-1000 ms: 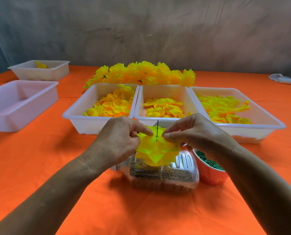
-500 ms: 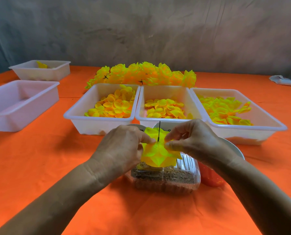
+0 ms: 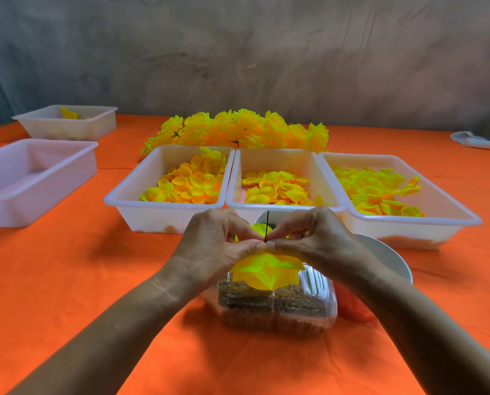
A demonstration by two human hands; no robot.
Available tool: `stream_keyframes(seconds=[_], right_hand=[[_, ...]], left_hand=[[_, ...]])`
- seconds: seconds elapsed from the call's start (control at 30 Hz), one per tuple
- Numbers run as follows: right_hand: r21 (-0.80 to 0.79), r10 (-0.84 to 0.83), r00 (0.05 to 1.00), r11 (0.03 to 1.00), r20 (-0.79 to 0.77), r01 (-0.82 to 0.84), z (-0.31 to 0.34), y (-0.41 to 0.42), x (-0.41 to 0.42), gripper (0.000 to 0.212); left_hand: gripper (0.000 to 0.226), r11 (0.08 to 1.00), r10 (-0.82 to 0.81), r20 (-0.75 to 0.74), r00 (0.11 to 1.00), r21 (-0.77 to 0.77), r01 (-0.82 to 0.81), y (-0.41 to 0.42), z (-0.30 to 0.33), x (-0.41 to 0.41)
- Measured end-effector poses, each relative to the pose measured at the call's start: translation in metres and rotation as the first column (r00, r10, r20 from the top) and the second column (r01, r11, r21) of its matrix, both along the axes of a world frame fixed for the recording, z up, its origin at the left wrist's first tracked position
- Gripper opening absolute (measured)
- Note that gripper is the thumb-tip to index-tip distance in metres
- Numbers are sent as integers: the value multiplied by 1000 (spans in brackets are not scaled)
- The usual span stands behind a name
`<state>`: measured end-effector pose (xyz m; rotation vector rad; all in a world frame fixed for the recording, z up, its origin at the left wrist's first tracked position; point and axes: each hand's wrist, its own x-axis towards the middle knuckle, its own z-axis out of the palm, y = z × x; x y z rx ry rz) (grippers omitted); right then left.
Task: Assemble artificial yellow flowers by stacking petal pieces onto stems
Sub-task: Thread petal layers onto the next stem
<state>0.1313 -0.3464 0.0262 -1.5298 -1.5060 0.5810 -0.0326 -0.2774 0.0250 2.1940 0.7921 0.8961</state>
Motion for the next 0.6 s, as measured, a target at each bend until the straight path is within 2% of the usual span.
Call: stream_keyframes(seconds=[0.1, 0.2, 0.37, 0.6], right_hand=[[68, 22, 1000, 997, -8, -21, -10, 0, 2, 19], [128, 40, 995, 991, -97, -28, -18, -1, 2, 4], [204, 18, 990, 979, -137, 11, -30, -5, -3, 5], [98, 46, 950, 995, -310, -17, -26, -15, -6, 9]], left_hand=[[11, 1000, -30, 22, 999, -4, 30, 4, -4, 0], [12, 998, -62, 32, 998, 9, 62, 8, -7, 1], [10, 997, -69, 61, 996, -42, 72, 9, -13, -1], [15, 1000, -3, 65, 998, -8, 4, 4, -10, 0]])
